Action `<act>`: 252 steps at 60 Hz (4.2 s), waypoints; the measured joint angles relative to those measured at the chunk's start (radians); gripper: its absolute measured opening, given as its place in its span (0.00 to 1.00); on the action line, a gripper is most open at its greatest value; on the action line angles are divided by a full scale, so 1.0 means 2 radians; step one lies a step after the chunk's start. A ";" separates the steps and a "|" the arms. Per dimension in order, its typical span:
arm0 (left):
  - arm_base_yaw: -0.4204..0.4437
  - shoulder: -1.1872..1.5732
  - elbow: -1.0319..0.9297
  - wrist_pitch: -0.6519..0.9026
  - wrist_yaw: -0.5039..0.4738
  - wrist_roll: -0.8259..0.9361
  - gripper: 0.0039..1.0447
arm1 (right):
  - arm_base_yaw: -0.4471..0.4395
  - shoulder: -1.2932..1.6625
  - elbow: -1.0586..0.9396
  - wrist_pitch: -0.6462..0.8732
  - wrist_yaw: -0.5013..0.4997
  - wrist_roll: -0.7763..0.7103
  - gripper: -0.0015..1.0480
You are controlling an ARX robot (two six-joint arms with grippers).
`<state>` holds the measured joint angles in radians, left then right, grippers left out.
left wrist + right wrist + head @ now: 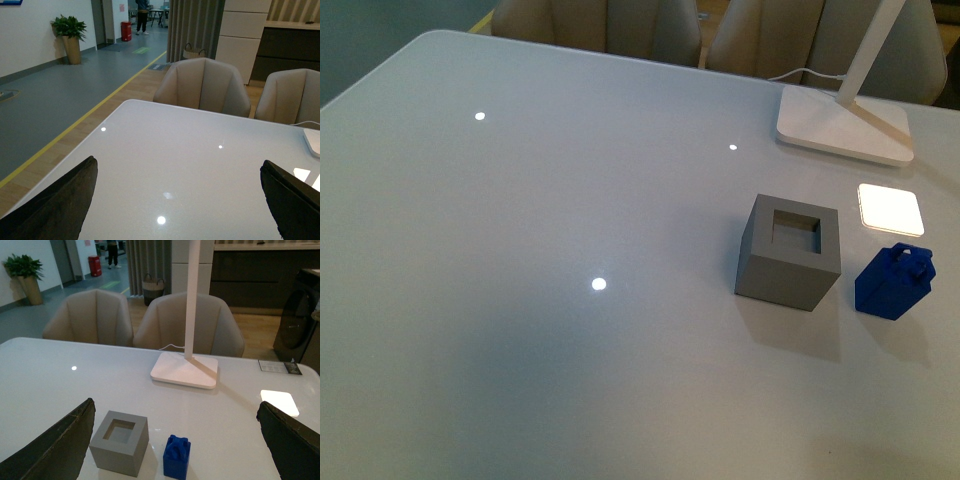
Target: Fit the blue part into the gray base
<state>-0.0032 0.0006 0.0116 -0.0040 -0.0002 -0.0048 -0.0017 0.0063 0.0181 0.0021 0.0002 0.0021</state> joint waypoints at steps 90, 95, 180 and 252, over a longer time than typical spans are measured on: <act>0.000 0.000 0.000 0.000 0.000 0.000 0.93 | -0.098 0.703 0.302 -0.019 -0.020 -0.013 0.91; 0.000 0.000 0.000 0.000 0.000 0.000 0.93 | -0.086 0.790 0.344 -0.021 -0.024 0.005 0.91; 0.000 0.000 0.000 0.000 0.000 0.000 0.93 | -0.021 1.092 0.563 -0.090 0.008 0.134 0.45; 0.000 0.000 0.000 0.000 0.000 0.000 0.93 | 0.101 0.967 0.608 -0.183 0.001 0.209 0.43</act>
<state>-0.0032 0.0006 0.0116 -0.0040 -0.0002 -0.0044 0.2012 1.9396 1.2331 -0.3634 0.0029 0.4206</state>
